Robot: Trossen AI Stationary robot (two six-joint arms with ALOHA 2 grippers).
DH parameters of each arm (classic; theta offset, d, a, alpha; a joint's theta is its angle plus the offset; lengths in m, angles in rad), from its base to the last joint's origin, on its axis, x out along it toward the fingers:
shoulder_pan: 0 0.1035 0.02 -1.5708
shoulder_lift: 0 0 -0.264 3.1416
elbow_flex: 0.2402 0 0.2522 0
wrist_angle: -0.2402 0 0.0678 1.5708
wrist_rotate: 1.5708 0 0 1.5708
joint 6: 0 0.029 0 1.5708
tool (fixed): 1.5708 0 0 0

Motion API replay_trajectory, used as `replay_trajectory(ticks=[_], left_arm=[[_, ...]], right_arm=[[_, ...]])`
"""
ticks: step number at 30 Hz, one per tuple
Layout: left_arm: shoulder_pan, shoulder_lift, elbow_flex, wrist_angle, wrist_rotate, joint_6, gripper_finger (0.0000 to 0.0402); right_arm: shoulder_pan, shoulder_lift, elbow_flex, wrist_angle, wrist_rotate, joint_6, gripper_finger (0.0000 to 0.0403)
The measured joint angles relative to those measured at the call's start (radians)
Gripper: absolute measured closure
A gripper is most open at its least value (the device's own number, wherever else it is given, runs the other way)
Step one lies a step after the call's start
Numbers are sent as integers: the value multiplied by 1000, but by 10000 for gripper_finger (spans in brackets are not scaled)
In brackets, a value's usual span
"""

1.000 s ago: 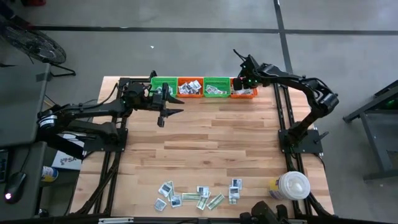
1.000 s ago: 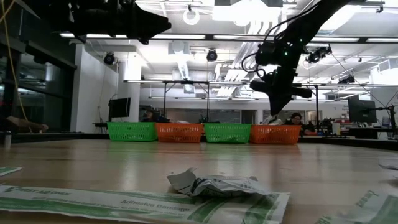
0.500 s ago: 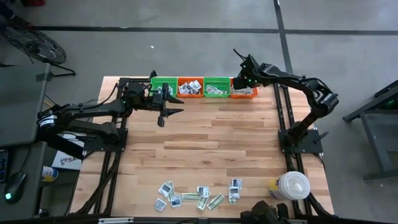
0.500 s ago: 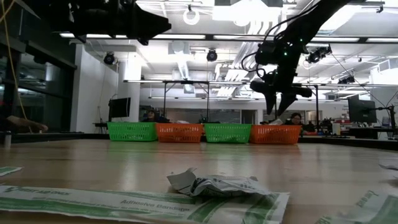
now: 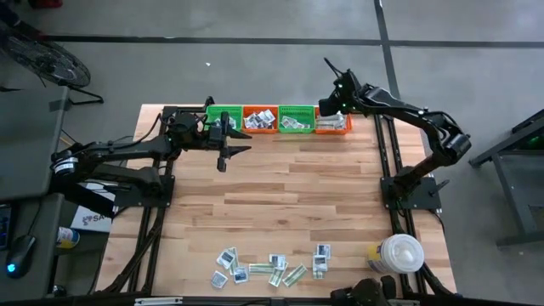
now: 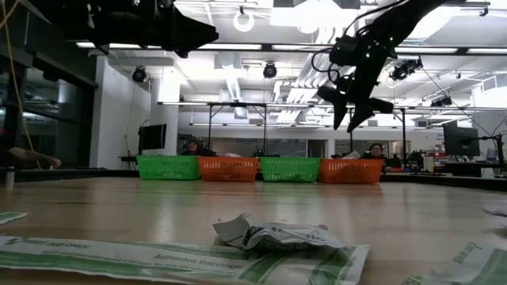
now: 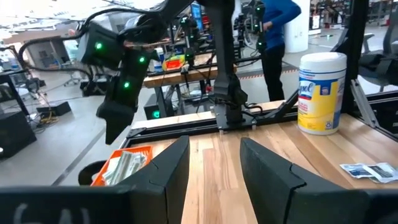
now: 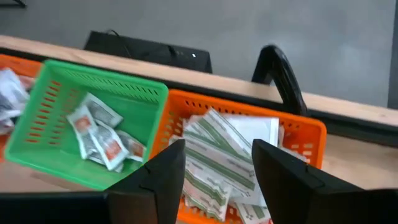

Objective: Pick & Place First Aid Supplies
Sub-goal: Put the blue alcohol pad in the left green bin

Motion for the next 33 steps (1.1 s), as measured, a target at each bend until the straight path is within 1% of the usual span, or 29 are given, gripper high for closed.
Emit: replay_trajectory(ticks=[5, 12, 15, 20, 25, 29, 33], left_arm=[[0, 0, 0, 0, -19, -4, 261], [0, 0, 0, -27, -80, -26, 261], [0, 0, 0, -31, -101, -30, 261], [0, 0, 0, -31, -132, -55, 261], [0, 0, 0, -35, -125, -60, 261], [0, 0, 0, -68, -124, -85, 261], [-1, 0, 0, -85, -116, -155, 261]], right_arm=[[0, -32, 0, 11, -6, -11, 223], [0, -85, 0, 93, -56, -30, 224], [0, -114, 0, 124, -91, -63, 223], [0, -174, 0, 130, -165, -162, 224], [0, -248, 0, 137, -273, -297, 224], [0, -301, 0, 139, -365, -372, 224], [11, -341, 0, 130, -445, -411, 224]])
